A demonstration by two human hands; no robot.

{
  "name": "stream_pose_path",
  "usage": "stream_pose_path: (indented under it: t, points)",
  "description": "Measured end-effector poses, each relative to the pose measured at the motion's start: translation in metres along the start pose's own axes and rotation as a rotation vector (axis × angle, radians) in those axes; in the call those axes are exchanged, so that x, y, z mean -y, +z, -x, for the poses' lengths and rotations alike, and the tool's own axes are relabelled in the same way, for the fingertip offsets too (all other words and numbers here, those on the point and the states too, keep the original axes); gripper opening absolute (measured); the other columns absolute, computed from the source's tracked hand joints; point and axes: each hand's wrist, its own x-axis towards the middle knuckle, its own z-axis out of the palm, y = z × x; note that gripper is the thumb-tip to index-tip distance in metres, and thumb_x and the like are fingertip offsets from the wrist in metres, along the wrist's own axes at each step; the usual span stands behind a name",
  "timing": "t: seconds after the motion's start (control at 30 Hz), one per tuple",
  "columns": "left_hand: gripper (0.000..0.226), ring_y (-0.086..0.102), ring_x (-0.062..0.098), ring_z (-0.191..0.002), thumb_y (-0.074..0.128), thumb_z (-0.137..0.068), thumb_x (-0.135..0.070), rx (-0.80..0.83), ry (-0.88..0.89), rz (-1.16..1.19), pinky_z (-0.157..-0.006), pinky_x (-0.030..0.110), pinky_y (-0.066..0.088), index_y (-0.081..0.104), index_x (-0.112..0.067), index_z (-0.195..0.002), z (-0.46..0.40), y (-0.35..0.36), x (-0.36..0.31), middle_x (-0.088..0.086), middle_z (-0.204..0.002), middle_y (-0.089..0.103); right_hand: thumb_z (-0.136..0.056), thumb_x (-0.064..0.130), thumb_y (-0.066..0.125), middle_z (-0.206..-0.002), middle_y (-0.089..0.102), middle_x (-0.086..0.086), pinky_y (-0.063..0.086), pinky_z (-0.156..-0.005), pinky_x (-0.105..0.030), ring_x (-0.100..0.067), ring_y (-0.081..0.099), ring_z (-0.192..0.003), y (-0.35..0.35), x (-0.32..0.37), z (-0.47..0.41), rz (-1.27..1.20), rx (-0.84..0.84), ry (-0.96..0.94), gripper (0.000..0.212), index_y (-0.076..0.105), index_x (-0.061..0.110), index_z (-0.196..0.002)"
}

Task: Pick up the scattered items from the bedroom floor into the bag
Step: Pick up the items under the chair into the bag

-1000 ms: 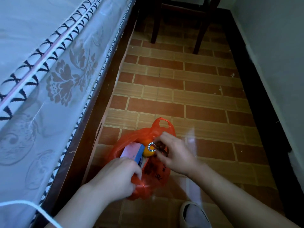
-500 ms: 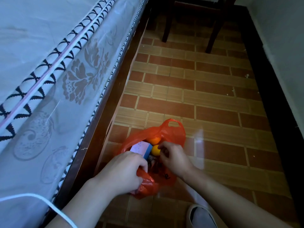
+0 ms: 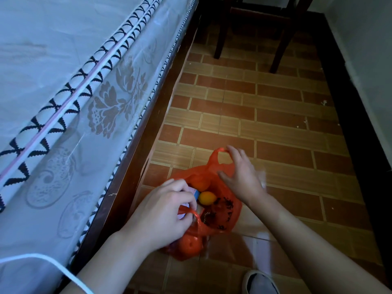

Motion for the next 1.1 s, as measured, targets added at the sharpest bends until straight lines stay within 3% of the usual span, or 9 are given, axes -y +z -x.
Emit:
stream_pose_path:
  t: [0.07, 0.17, 0.33, 0.43, 0.53, 0.67, 0.87, 1.0, 1.1]
  points:
    - [0.005, 0.049, 0.004, -0.098, 0.073, -0.086, -0.032, -0.111, -0.036, 0.046, -0.071, 0.02, 0.049, 0.071, -0.036, -0.087, 0.017, -0.057, -0.046, -0.022, -0.093, 0.044, -0.094, 0.03, 0.072, -0.127, 0.066, 0.002, 0.055, -0.098, -0.04, -0.021, 0.065, -0.118, 0.001, -0.002, -0.003, -0.005, 0.022, 0.012, 0.055, 0.051, 0.026, -0.145]
    - [0.008, 0.051, 0.005, -0.083, 0.074, -0.088, -0.028, -0.249, -0.096, 0.074, -0.06, 0.019, 0.047, 0.072, -0.035, -0.09, 0.004, -0.056, -0.049, -0.018, -0.084, 0.042, -0.098, 0.025, 0.065, -0.104, 0.077, 0.005, 0.058, -0.083, -0.036, -0.016, 0.071, -0.098, -0.008, 0.005, 0.002, 0.002, -0.048, 0.024, 0.018, 0.074, 0.024, -0.113]
    - [0.012, 0.062, 0.007, -0.065, 0.073, -0.093, -0.025, -0.493, -0.168, 0.24, -0.058, 0.021, 0.053, 0.076, -0.035, -0.1, 0.003, -0.057, -0.044, -0.02, -0.064, 0.056, -0.098, 0.022, 0.064, -0.072, 0.068, 0.001, 0.052, -0.063, -0.044, -0.019, 0.064, -0.07, -0.046, 0.042, 0.017, -0.378, -0.146, -0.037, 0.016, 0.072, 0.018, -0.084]
    - [0.019, 0.073, 0.006, -0.084, 0.068, -0.096, -0.026, -0.587, -0.224, 0.367, -0.072, 0.032, 0.064, 0.077, -0.033, -0.111, 0.005, -0.056, -0.043, -0.019, -0.083, 0.073, -0.098, 0.011, 0.067, -0.062, 0.062, 0.006, 0.044, -0.057, -0.033, -0.014, 0.056, -0.06, -0.074, 0.077, 0.028, -0.597, -0.182, -0.153, 0.023, 0.069, 0.015, -0.075]
    - [0.023, 0.076, 0.005, -0.097, 0.063, -0.1, -0.018, -0.667, -0.254, 0.574, -0.084, 0.03, 0.064, 0.075, -0.028, -0.116, 0.005, -0.06, -0.046, -0.015, -0.096, 0.079, -0.098, 0.004, 0.066, -0.06, 0.06, 0.004, 0.042, -0.054, -0.029, -0.014, 0.054, -0.056, -0.089, 0.102, 0.04, -0.701, -0.174, -0.252, 0.024, 0.069, 0.011, -0.076]
    - [0.022, 0.078, 0.017, -0.079, 0.055, -0.105, -0.015, -0.666, -0.25, 0.698, -0.076, 0.024, 0.061, 0.072, -0.024, -0.113, 0.005, -0.07, -0.052, -0.005, -0.083, 0.078, -0.098, 0.007, 0.066, -0.064, 0.064, -0.007, 0.051, -0.056, -0.045, -0.032, 0.061, -0.06, -0.087, 0.103, 0.042, -0.666, -0.139, -0.242, 0.023, 0.068, 0.013, -0.076]
    - [0.02, 0.067, 0.015, -0.057, 0.058, -0.103, -0.022, -0.556, -0.393, 0.637, -0.05, 0.019, 0.051, 0.073, -0.033, -0.108, 0.003, -0.068, -0.04, -0.013, -0.075, 0.069, -0.096, 0.014, 0.068, -0.065, 0.066, -0.008, 0.047, -0.055, -0.038, -0.032, 0.061, -0.061, -0.078, 0.083, 0.038, -0.538, -0.14, -0.071, 0.023, 0.069, 0.017, -0.073]
    - [0.028, 0.069, 0.01, -0.066, 0.052, -0.106, -0.014, -0.452, -0.458, 0.583, -0.053, 0.013, 0.051, 0.072, -0.033, -0.109, 0.0, -0.062, -0.035, -0.012, -0.09, 0.071, -0.096, 0.027, 0.069, -0.072, 0.069, 0.0, 0.055, -0.055, -0.045, -0.018, 0.064, -0.06, -0.077, 0.083, 0.038, -0.387, -0.067, -0.053, 0.016, 0.071, 0.025, -0.08]
    - [0.024, 0.067, 0.005, -0.076, 0.047, -0.107, -0.035, -0.341, -0.481, 0.506, -0.066, 0.013, 0.053, 0.068, -0.04, -0.119, 0.0, -0.06, -0.036, -0.02, -0.108, 0.069, -0.096, 0.039, 0.07, -0.069, 0.066, 0.003, 0.054, -0.056, -0.042, -0.013, 0.061, -0.059, -0.065, 0.08, 0.041, -0.185, -0.049, -0.092, 0.013, 0.066, 0.028, -0.089]
